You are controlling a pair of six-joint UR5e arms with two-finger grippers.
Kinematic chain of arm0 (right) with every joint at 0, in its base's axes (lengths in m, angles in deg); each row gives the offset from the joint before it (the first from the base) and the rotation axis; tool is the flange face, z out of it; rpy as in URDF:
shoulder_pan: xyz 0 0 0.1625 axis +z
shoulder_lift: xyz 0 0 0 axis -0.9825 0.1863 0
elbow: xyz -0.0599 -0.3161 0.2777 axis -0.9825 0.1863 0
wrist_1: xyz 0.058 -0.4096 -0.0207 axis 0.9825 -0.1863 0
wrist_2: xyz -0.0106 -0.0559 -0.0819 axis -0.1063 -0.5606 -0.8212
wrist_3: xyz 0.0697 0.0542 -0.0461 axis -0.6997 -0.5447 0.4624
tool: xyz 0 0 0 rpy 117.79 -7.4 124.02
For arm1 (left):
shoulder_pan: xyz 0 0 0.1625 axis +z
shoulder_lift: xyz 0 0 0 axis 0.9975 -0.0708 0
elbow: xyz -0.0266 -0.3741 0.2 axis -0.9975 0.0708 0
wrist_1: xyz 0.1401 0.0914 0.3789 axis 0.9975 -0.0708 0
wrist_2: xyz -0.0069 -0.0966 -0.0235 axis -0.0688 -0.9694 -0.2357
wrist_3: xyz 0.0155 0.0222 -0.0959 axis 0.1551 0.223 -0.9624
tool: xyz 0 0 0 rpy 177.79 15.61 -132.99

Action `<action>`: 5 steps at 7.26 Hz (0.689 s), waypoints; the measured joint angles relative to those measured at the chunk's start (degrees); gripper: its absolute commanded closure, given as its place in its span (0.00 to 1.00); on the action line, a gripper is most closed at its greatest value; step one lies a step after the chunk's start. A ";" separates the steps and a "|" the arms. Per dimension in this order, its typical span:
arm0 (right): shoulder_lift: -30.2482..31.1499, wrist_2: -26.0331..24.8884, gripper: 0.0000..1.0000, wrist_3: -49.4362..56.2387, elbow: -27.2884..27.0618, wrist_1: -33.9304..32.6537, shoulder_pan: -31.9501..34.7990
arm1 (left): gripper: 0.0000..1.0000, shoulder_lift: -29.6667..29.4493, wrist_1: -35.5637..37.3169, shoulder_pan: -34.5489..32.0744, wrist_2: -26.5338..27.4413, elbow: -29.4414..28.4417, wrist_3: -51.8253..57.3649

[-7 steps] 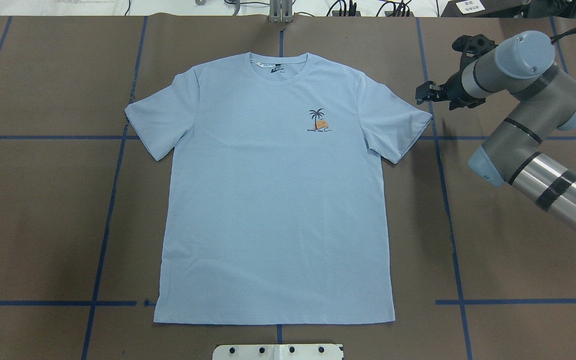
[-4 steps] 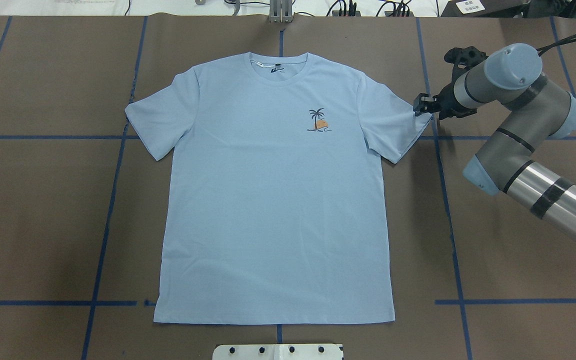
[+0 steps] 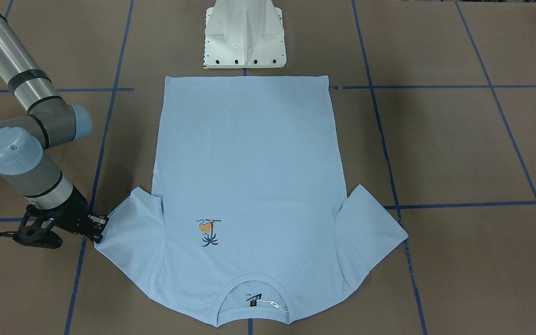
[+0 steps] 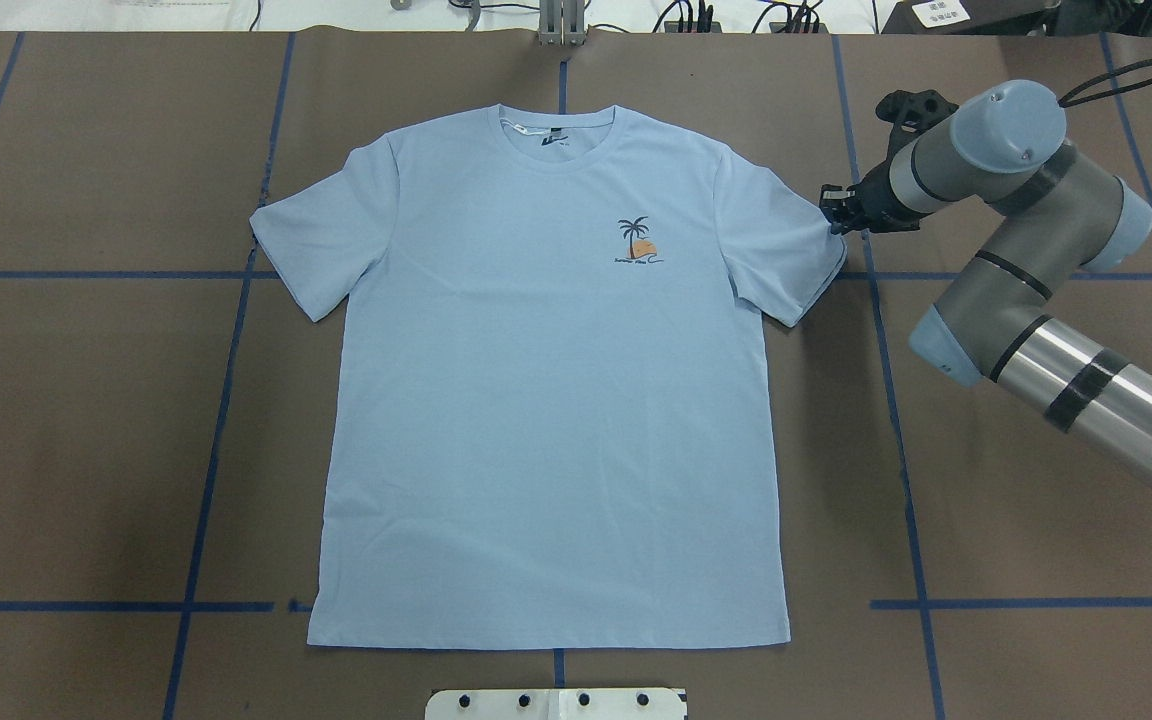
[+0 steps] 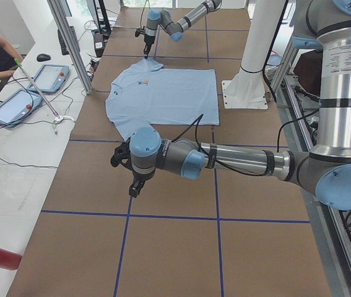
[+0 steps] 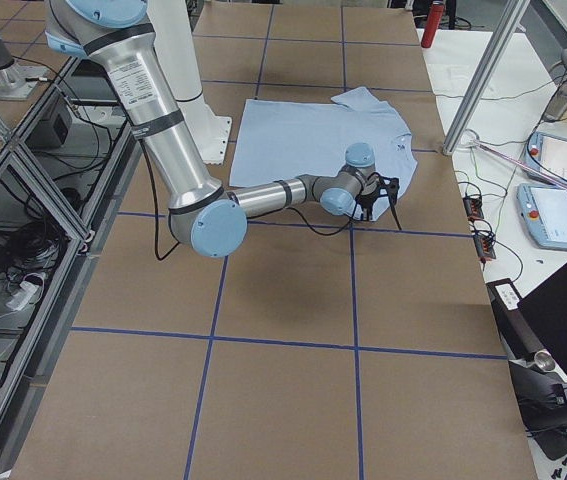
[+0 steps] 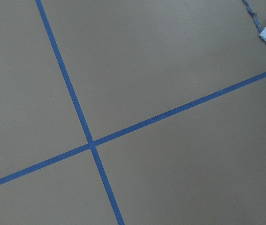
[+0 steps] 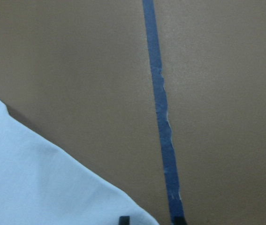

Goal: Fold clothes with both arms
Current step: 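Grasp the sleeve nearest the right gripper and fold it inward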

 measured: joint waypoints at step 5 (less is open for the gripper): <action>-18.92 -0.81 0.01 -10.25 10.74 -5.86 -5.49 | 0.00 -0.02 0.05 0.14 -0.04 -0.23 -0.15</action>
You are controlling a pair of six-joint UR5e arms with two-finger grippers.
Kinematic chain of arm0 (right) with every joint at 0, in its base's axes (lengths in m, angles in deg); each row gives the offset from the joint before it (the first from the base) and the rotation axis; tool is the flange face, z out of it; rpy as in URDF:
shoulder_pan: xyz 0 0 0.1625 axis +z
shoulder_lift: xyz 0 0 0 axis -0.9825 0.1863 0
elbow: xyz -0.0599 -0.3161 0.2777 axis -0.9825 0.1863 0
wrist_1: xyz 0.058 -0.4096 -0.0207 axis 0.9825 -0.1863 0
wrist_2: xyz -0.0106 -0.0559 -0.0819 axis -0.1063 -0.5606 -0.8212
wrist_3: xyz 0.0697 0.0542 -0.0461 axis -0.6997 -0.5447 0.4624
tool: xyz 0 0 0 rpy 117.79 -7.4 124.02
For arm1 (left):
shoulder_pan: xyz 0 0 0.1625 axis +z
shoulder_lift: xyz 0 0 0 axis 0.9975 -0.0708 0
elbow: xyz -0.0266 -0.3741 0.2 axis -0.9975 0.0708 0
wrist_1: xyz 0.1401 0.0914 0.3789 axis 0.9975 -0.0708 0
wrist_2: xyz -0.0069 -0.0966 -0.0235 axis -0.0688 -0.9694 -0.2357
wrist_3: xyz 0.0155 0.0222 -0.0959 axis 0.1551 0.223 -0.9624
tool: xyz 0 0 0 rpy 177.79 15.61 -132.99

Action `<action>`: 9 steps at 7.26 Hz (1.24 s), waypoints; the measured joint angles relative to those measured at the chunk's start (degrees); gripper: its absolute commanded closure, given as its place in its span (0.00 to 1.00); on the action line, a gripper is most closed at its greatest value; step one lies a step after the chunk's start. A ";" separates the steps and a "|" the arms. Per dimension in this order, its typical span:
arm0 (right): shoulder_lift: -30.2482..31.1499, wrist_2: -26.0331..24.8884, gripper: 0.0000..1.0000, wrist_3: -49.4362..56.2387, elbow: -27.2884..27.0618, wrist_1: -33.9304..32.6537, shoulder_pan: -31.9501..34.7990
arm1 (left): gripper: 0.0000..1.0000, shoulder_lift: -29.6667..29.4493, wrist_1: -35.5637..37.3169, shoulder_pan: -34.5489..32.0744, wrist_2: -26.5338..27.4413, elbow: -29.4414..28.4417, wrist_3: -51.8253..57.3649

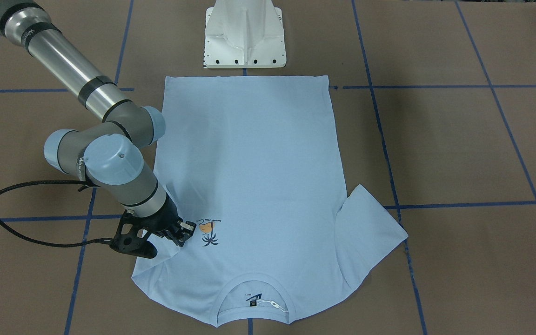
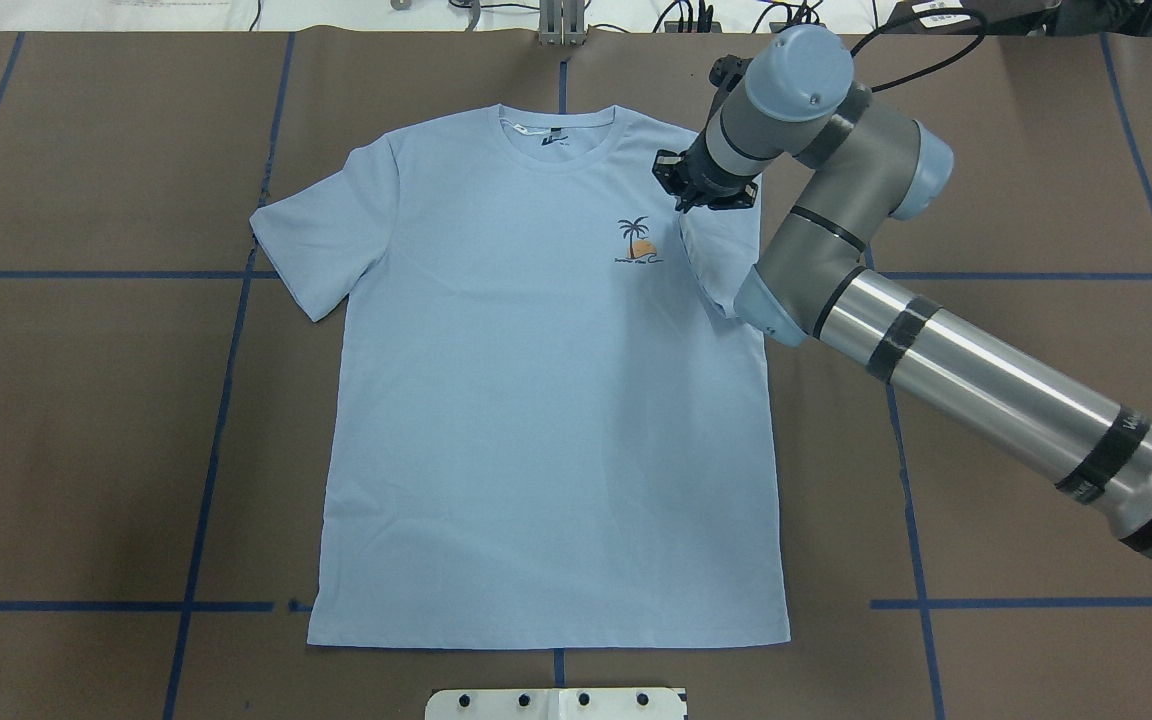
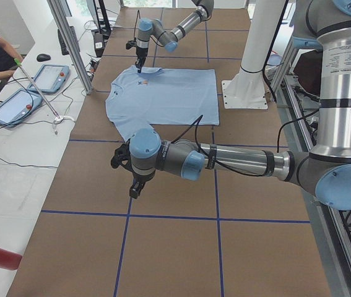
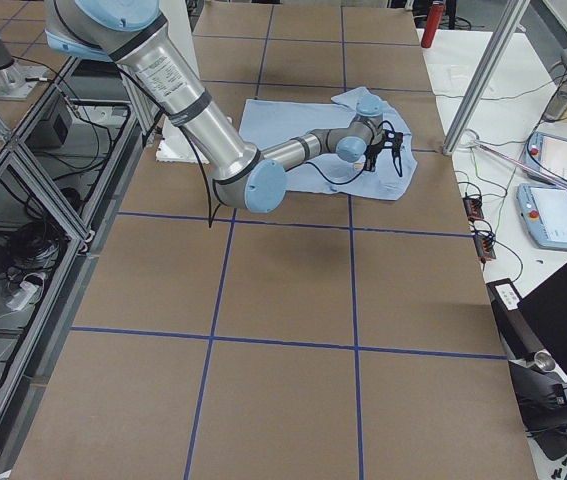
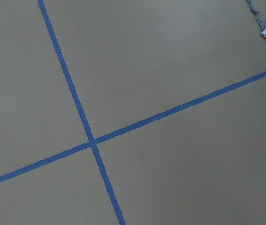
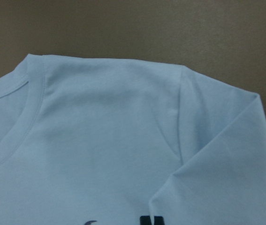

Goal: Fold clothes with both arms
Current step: 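Grasp the sleeve nearest the right gripper and fold it inward, then release the folded sleeve and withdraw the right gripper while the left arm approaches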

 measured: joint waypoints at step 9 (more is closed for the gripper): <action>30.22 -0.01 0.01 -1.80 -44.57 -7.05 0.14 | 0.09 -27.03 -25.39 27.51 6.96 -23.35 -55.88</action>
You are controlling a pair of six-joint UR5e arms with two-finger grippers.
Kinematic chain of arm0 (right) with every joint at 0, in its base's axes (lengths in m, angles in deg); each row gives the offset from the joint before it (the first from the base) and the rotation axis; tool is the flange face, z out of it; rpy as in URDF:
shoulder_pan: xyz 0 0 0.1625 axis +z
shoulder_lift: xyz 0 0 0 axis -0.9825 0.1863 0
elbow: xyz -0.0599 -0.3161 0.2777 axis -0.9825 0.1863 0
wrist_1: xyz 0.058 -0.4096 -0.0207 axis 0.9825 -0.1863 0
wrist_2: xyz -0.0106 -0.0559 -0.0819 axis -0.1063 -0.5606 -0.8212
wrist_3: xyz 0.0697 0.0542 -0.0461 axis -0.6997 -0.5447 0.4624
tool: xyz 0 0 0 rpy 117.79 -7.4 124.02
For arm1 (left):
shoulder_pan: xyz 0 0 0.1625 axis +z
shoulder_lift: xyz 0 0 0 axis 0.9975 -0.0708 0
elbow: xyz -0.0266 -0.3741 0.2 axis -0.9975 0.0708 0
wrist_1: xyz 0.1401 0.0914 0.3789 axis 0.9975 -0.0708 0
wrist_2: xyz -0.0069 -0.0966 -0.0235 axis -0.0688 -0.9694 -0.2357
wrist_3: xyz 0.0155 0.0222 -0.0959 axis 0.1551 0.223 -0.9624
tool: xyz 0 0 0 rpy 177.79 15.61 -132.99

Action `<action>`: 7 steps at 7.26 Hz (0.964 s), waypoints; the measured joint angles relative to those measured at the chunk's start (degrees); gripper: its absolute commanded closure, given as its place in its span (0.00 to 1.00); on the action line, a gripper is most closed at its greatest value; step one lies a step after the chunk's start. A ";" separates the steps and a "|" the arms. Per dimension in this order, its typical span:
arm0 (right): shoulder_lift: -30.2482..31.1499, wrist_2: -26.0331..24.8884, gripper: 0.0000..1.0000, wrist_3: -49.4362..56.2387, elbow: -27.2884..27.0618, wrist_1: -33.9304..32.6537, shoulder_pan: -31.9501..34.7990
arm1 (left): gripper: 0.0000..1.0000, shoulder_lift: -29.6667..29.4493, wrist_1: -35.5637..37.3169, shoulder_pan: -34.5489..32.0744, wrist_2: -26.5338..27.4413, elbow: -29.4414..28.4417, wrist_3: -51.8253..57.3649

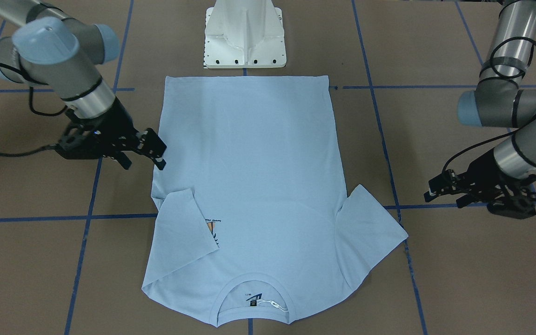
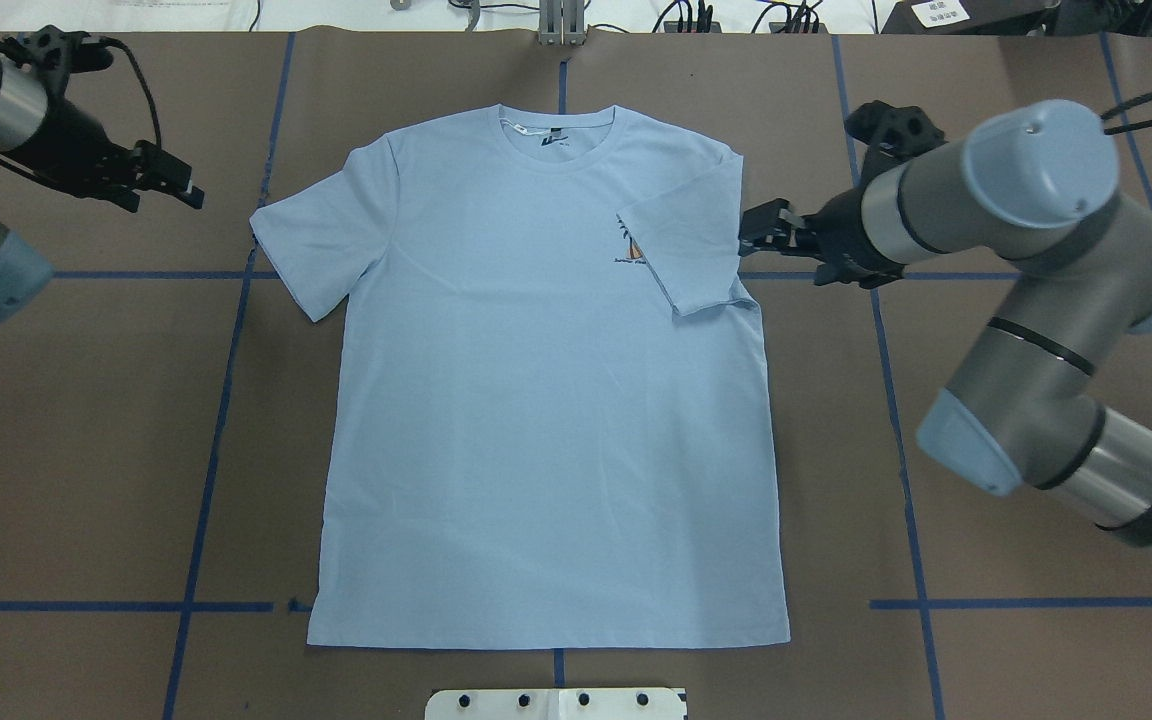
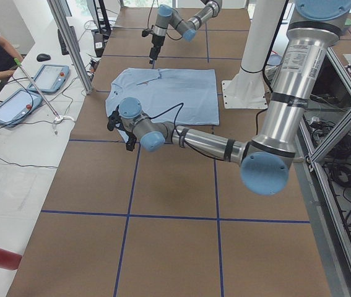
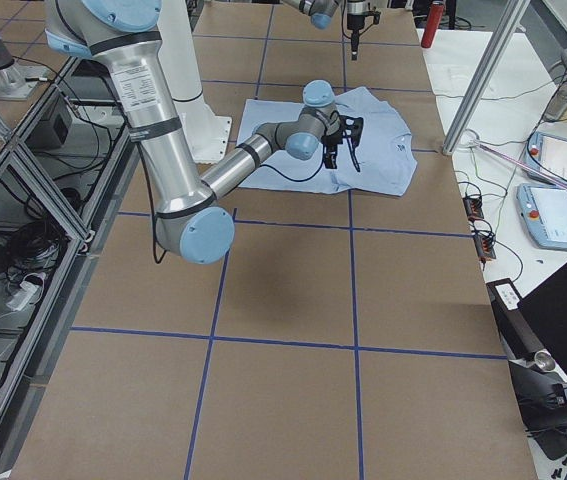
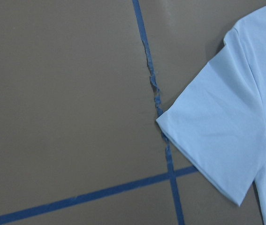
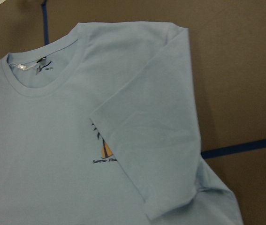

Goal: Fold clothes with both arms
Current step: 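Release the folded sleeve and withdraw the right gripper while the left arm approaches, then grasp the sleeve nearest the left gripper and fold it toward the shirt center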

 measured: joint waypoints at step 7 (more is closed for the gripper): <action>8.26 1.02 0.00 0.34 -3.09 0.35 3.15 | 0.58 -4.62 -3.17 10.19 21.46 -6.06 -15.40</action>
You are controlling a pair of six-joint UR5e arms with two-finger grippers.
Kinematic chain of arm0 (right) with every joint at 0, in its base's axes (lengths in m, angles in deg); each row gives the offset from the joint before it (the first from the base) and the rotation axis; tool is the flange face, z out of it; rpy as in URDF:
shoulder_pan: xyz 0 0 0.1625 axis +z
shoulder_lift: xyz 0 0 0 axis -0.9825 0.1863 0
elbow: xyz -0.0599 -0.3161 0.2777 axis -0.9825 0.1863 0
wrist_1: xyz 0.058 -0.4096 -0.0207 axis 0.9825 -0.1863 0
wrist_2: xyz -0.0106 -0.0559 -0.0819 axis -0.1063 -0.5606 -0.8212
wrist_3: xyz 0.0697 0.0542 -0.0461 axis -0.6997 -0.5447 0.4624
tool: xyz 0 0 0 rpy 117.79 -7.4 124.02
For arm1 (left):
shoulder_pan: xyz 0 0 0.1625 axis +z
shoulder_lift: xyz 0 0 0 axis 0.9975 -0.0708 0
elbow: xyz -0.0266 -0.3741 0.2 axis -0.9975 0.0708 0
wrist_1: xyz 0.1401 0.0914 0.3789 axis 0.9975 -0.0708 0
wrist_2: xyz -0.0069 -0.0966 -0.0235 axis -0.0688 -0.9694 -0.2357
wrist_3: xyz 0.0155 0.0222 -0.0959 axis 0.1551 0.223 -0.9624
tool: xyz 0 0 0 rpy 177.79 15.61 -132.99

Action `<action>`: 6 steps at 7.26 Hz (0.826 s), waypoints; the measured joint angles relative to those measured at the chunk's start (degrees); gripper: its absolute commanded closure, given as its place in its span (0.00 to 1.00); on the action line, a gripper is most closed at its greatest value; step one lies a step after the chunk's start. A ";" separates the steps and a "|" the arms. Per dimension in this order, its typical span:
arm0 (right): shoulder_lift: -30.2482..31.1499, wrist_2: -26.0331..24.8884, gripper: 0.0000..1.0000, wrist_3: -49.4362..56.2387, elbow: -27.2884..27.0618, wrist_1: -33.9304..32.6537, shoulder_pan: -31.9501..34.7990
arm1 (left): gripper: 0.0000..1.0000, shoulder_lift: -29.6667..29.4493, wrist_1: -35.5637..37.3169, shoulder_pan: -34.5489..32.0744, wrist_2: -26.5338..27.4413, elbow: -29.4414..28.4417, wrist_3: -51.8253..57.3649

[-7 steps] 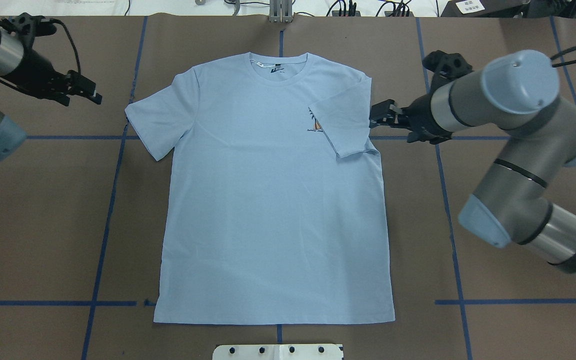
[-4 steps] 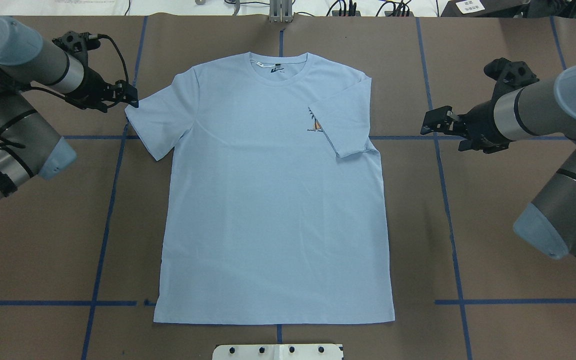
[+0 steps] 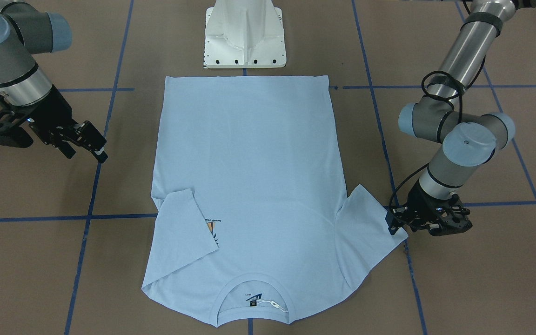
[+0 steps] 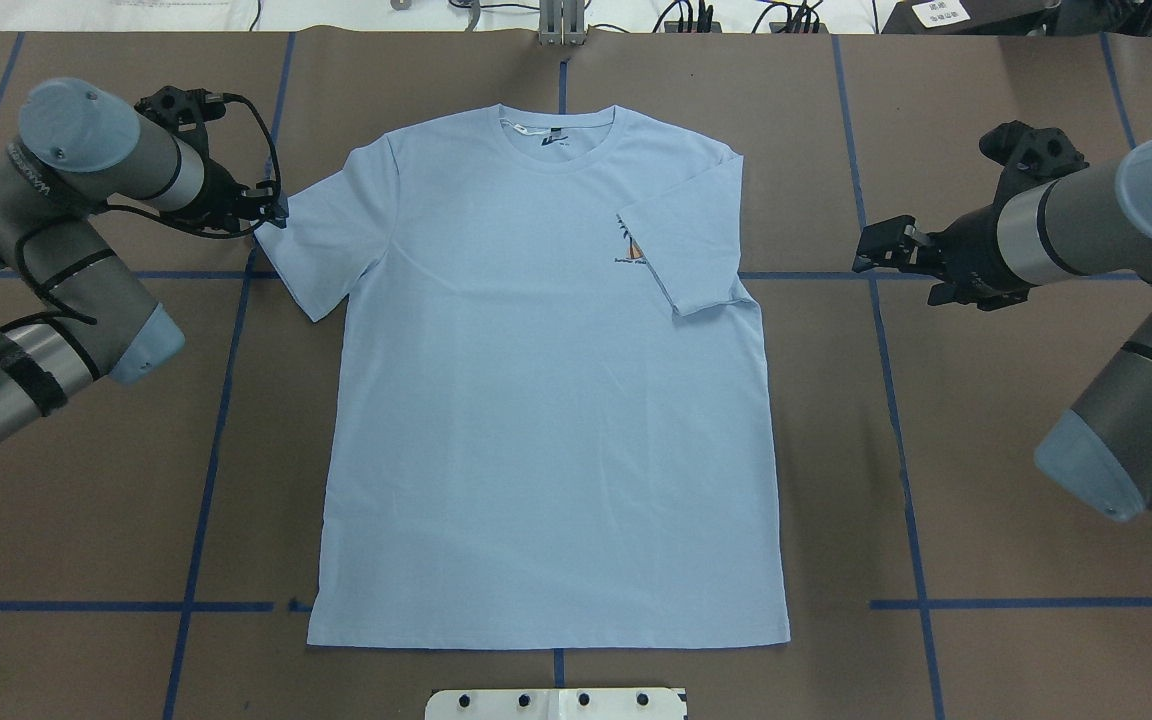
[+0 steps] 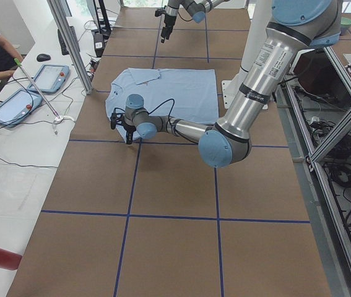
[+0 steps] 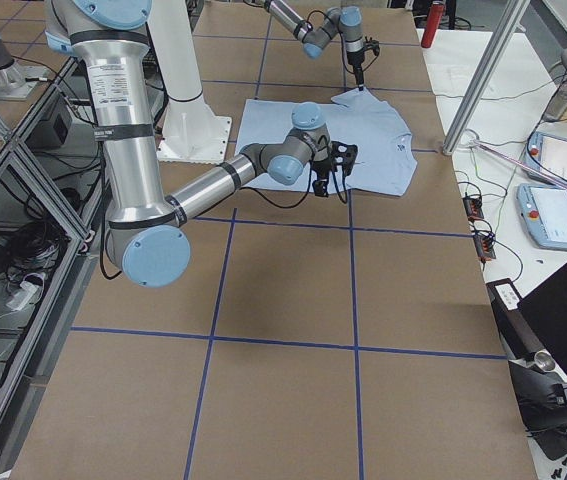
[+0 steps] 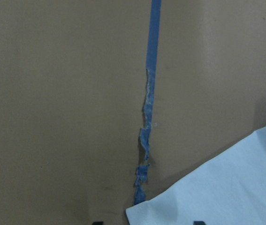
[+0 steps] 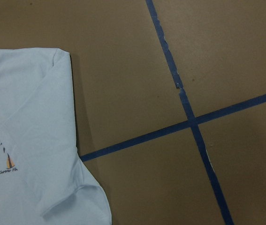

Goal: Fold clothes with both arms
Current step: 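Grasp the sleeve nearest the left gripper and fold it toward the shirt center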

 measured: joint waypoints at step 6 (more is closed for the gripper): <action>0.24 -0.01 0.00 -0.11 0.82 0.06 0.02 | 1.00 -3.25 1.14 -0.07 -0.87 -0.50 2.75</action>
